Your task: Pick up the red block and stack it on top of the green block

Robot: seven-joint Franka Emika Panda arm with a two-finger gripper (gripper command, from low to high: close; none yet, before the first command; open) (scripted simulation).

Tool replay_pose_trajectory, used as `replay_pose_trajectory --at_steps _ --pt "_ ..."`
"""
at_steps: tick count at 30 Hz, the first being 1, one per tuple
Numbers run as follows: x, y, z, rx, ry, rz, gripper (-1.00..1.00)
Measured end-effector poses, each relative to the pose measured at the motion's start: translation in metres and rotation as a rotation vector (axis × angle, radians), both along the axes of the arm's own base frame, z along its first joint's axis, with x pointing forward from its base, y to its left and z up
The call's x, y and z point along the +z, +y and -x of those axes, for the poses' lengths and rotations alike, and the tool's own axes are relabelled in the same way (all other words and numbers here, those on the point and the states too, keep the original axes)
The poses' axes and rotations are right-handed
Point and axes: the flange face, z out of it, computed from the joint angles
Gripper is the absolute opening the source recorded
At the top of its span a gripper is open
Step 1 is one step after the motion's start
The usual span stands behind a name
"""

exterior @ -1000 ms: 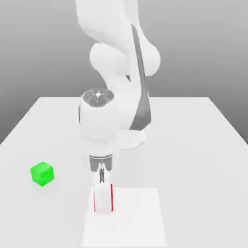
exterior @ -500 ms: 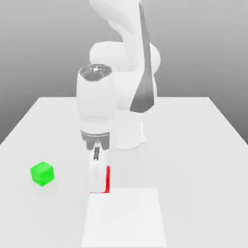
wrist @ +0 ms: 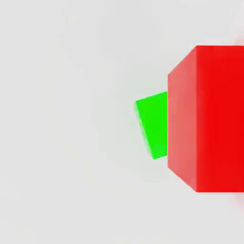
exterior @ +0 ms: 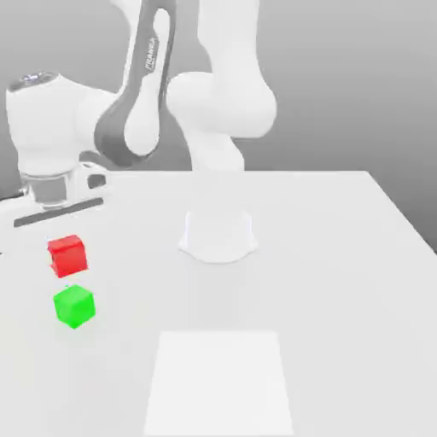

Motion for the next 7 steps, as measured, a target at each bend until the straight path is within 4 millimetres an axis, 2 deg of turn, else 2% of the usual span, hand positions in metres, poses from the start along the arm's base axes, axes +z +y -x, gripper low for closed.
replay_pose_trajectory --at_steps 3,4,7 --pt "-0.027 0.0 0.001 -0.004 -0.001 -0.001 -1.0" --pt "-0.036 0.001 0.001 -0.003 -0.002 -0.002 1.0" --pt "-0.036 0.001 0.001 -0.003 -0.002 -0.002 1.0"
